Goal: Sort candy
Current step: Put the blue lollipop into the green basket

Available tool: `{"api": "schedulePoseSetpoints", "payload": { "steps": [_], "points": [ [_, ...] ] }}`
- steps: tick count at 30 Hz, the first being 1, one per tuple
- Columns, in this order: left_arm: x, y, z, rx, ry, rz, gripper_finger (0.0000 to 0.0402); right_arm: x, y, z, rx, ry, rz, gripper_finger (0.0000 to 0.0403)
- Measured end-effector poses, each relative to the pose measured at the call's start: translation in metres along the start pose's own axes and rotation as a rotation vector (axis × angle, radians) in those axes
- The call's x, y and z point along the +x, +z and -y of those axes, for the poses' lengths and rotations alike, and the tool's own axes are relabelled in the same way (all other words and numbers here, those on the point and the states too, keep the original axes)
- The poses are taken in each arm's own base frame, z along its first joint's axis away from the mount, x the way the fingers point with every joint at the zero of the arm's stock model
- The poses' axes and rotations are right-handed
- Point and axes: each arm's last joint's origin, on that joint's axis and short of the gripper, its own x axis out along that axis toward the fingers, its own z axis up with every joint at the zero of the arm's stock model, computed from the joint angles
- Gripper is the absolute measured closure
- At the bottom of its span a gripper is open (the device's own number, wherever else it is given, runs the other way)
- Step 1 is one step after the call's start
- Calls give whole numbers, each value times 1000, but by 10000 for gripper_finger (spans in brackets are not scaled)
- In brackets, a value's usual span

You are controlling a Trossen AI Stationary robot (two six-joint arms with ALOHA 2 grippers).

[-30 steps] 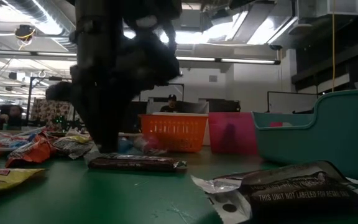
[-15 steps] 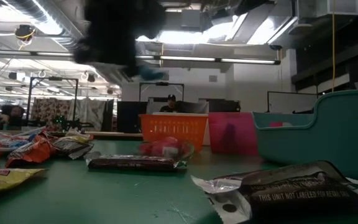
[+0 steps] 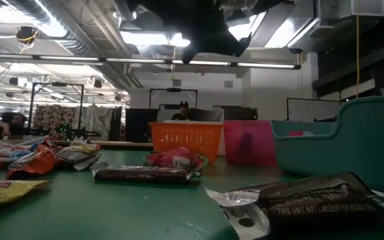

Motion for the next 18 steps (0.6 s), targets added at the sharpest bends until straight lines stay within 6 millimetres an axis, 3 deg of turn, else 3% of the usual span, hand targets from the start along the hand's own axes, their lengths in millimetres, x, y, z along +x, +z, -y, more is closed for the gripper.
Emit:
{"api": "schedulePoseSetpoints", "payload": {
  "steps": [4,9,13,18],
  "points": [
    [9,21,-26,72,26,186,401,-9,0,4,8,-67,20,253],
    [34,33,-56,148,47,417,401,-18,0,9,15,-171,44,253],
    [56,28,-82,174,90,546,402,-20,0,10,1,-193,45,253],
    [85,7,-110,162,130,603,402,-20,0,11,0,-200,42,253]
  ]
}}
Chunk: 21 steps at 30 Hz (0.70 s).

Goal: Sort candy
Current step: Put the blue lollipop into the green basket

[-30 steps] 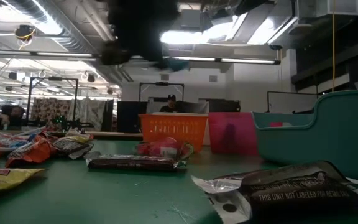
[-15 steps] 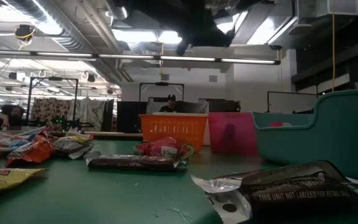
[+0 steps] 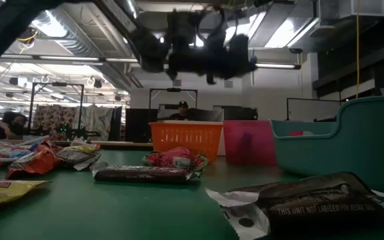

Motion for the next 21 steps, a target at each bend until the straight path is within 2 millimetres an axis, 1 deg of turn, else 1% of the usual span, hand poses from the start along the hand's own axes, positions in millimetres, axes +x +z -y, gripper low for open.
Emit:
{"api": "schedulePoseSetpoints", "payload": {
  "steps": [4,6,8,12,16,21],
  "points": [
    [4,-26,-11,4,23,-34,401,0,0,0,0,0,0,253],
    [5,-33,-15,5,31,-51,402,0,0,0,0,0,0,253],
    [6,-37,-18,6,38,-57,401,0,0,0,0,0,0,253],
    [10,-36,-21,5,45,-44,401,0,0,0,0,0,0,253],
    [27,-29,-13,3,-9,-2,401,0,0,0,0,0,0,253],
    [50,-32,-4,79,-20,-61,401,0,0,0,1,0,-1,253]
  ]
}}
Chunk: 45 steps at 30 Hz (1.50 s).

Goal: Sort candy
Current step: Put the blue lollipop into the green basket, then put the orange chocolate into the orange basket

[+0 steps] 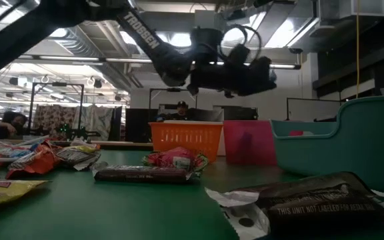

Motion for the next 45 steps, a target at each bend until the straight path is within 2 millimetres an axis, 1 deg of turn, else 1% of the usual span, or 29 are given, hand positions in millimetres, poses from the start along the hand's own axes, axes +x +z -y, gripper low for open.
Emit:
{"api": "schedulePoseSetpoints", "payload": {
  "steps": [3,7,10,16,20,25,30,33,36,38,41,42,45],
  "points": [
    [7,1,-3,16,39,-19,401,0,0,0,2,2,-1,253],
    [7,1,-7,1,52,-37,392,0,0,0,1,8,-1,253],
    [7,0,-9,-1,55,-42,367,0,0,0,1,8,-1,253],
    [7,-2,-9,-1,53,-67,305,0,0,0,1,8,-1,253],
    [7,-2,-8,-3,51,-64,279,0,0,0,1,8,-1,253],
    [6,3,-8,-88,53,-76,272,0,0,0,1,9,-1,253],
    [-2,20,-14,-104,62,-186,272,1,-1,-1,0,9,-4,253],
    [-11,34,-19,-84,68,-284,272,1,-1,-1,4,9,-4,253],
    [-27,54,-29,-75,82,-402,272,1,-1,-1,5,9,-4,253],
    [-42,69,-38,-60,94,-494,272,1,-1,-1,5,10,-4,253],
    [-69,93,-53,6,99,-626,272,1,-1,-1,7,10,-3,253],
    [-80,102,-59,24,102,-667,272,1,0,-1,8,12,-2,253],
    [-115,121,-78,46,119,-821,272,1,0,-1,8,34,3,253]
  ]
}}
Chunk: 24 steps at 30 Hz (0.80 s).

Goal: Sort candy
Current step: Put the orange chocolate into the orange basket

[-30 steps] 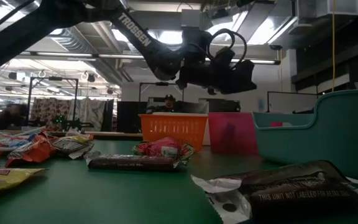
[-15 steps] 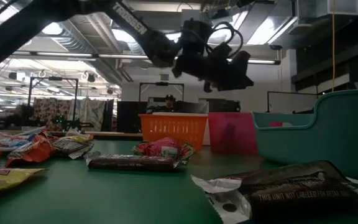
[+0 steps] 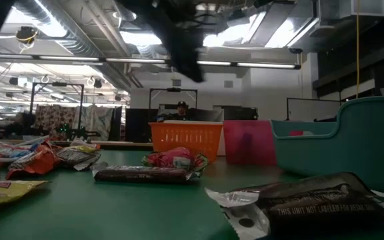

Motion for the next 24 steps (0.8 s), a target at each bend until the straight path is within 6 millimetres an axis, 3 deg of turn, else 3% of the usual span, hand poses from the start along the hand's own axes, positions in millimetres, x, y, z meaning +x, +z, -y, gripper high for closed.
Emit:
{"api": "schedulePoseSetpoints", "payload": {
  "steps": [5,8,17,24],
  "points": [
    [-49,-26,-41,-46,39,-213,272,0,0,-1,0,20,4,253],
    [-60,-49,-61,-107,56,-320,272,0,0,-1,0,19,4,253],
    [-42,-143,-83,-233,59,-620,272,0,0,-1,0,20,4,253],
    [-30,-182,-78,-203,93,-767,268,0,0,-1,0,20,5,253]
  ]
}}
